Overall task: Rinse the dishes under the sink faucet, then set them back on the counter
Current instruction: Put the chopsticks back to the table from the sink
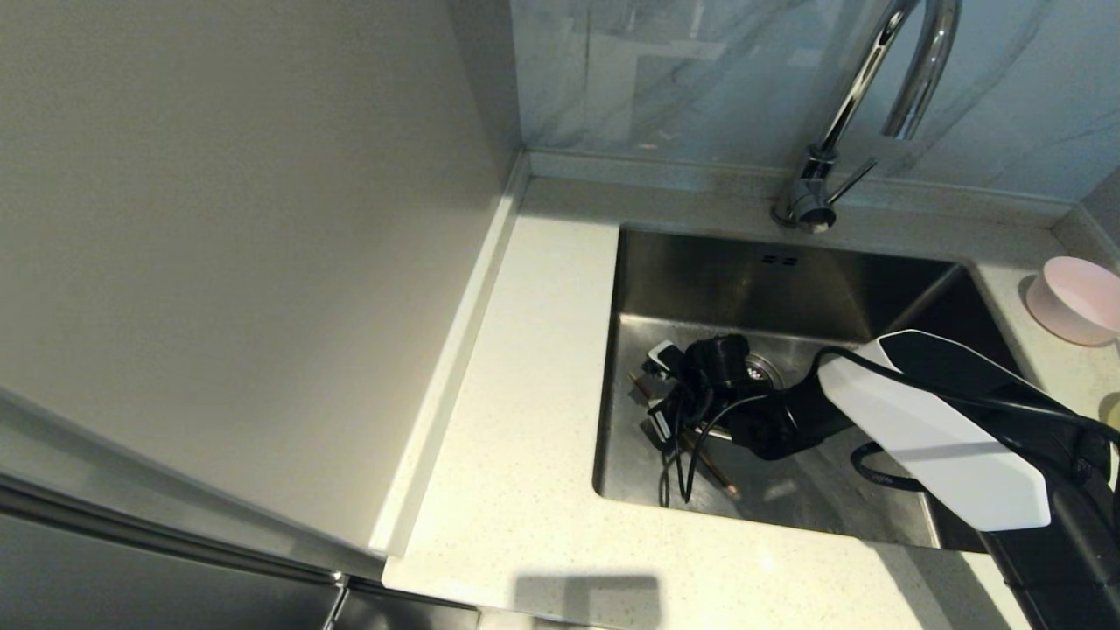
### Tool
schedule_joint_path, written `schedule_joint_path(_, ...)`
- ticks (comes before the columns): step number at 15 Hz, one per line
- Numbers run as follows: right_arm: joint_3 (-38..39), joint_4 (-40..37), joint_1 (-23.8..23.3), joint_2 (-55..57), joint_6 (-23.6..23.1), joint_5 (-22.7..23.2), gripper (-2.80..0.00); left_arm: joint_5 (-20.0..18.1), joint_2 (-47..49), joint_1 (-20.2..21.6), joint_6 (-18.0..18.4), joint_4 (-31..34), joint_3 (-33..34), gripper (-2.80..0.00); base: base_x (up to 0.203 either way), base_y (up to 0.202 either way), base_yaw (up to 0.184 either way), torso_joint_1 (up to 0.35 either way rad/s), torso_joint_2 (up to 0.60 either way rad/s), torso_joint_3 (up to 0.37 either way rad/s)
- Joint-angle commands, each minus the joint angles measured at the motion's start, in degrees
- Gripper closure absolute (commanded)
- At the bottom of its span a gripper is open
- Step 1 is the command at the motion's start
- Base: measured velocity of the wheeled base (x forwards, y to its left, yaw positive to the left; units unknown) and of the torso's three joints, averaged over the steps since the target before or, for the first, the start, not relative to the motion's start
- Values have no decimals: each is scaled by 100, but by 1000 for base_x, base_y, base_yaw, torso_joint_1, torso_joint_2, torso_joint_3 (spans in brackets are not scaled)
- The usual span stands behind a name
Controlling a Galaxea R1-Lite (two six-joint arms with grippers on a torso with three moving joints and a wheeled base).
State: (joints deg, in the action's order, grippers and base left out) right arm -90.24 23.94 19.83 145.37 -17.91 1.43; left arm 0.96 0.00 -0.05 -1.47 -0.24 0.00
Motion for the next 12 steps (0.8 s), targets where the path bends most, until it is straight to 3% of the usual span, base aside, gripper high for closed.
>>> schedule_joint_path(1,-83,32,3,8,-1,5,0,1,-18,5,-2,-2,0,0,0,0,0,0,0,0)
schedule_joint_path(12,-483,6,-428,-73,15,-28,0,1,-18,5,-2,-2,0,0,0,0,0,0,0,0)
